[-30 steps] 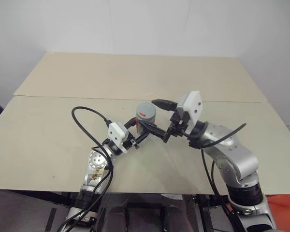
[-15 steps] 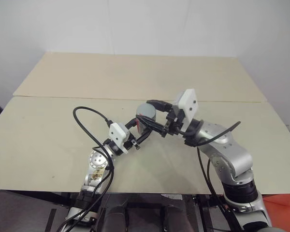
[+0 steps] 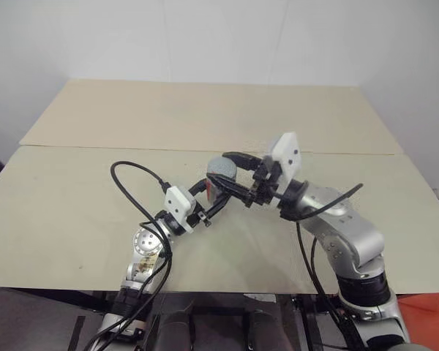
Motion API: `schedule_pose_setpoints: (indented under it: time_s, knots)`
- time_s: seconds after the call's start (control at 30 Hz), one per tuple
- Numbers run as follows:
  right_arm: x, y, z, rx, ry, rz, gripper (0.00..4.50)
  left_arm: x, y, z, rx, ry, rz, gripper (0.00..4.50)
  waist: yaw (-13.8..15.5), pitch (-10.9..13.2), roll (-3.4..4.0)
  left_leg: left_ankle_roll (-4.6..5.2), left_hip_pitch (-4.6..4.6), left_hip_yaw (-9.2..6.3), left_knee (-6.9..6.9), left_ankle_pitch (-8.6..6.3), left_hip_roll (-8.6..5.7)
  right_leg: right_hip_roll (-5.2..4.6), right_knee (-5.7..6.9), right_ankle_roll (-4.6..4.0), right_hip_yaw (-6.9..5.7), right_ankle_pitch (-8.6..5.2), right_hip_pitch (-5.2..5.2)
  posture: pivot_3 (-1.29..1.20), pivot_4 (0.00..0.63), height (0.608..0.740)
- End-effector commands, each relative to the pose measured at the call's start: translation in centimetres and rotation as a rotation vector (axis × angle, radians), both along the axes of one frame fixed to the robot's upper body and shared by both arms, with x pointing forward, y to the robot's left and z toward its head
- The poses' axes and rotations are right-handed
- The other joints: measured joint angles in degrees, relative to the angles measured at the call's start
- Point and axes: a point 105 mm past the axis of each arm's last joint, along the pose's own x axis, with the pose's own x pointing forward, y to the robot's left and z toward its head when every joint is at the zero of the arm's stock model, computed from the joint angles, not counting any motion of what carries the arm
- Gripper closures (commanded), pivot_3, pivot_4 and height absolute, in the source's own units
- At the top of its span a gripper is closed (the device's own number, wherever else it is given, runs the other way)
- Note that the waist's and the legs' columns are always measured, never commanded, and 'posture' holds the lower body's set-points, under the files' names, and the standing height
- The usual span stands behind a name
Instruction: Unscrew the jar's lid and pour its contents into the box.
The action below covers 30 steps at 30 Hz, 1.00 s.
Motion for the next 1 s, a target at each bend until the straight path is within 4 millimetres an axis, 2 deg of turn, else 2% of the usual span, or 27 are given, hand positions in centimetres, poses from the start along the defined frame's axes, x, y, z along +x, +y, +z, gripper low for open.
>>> schedule_pose_setpoints:
  time_s: [0.03, 0.67, 1.0]
  knots:
    - [-0.7, -0.2, 2.2, 0.058, -0.033, 0.021, 1.77, -0.4, -0.6, 0.5, 0.004, -0.041, -0.021, 2.38, 0.00, 0.00, 0.00, 0.00, 0.00, 0.00, 0.00, 0.00, 0.00, 0.00, 0.00, 0.00, 0.00, 0.00, 0.00, 0.00, 0.150, 0.740]
    - [-1.5, 0.1, 2.9, 0.057, 0.016, 0.095, 1.77, -0.4, -1.2, -0.3, 0.050, -0.053, -0.041, 2.38, -0.06, 0.00, 0.00, 0.00, -0.01, 0.00, 0.00, 0.00, 0.00, 0.00, 0.00, 0.00, 0.00, 0.00, -0.01, 0.00, 0.150, 0.740]
    - [-1.6, -0.3, 2.8, -0.009, -0.011, 0.162, 1.77, -1.6, -1.8, 0.1, 0.015, -0.018, -0.170, 2.38, -0.08, 0.00, 0.00, 0.00, -0.01, 0.00, -0.01, 0.00, 0.00, 0.00, -0.01, 0.00, 0.00, 0.00, -0.01, 0.00, 0.150, 0.740]
